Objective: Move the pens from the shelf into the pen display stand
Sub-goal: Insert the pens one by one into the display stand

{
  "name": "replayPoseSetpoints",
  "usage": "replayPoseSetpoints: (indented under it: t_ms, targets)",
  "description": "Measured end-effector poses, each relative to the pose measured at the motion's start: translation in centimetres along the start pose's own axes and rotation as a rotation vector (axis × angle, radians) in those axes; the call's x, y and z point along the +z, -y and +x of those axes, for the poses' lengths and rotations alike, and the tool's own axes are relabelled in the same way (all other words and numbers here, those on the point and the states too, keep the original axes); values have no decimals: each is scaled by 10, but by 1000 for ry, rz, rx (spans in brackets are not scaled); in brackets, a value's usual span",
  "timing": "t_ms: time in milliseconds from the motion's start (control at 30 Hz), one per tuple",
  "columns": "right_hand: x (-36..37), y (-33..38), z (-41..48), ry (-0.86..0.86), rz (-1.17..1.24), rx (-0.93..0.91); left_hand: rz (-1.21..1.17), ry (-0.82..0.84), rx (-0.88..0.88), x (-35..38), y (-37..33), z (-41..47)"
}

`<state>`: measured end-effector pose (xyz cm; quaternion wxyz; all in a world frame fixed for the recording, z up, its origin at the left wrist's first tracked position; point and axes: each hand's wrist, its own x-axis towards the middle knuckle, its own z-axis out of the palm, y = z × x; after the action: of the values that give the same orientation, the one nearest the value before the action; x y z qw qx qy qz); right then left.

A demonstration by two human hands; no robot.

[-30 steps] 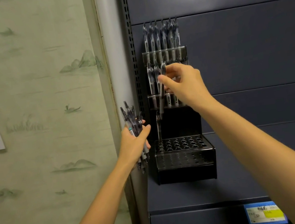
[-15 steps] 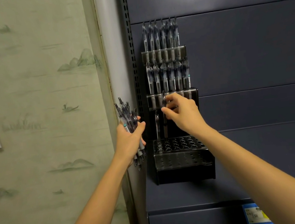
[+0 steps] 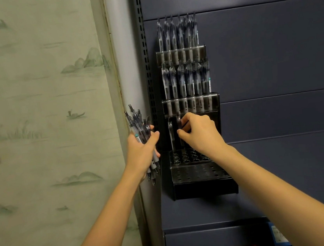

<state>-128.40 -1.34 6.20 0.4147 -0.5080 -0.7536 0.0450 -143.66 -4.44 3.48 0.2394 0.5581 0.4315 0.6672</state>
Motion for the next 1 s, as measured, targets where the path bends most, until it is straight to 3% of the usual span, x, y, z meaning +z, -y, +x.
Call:
replayPoseSetpoints:
  t_ms: [200,500,667,867,1000]
  targets:
    - [4,-3,-5,59,-8,12,-8,-5,-22,0,3,2]
    - [-4,-1,-6,9,-94,-2,-5,16,-33,5,5,4]
    - [-21,17,-1,-88,47,-176,-3,23,0,8,2,5]
    - [-19,39,2,96,175,-207,17,66,-13,15,-5,1]
    - [-19,37,5,103,251,-203,11,81,-22,16,-10,-1]
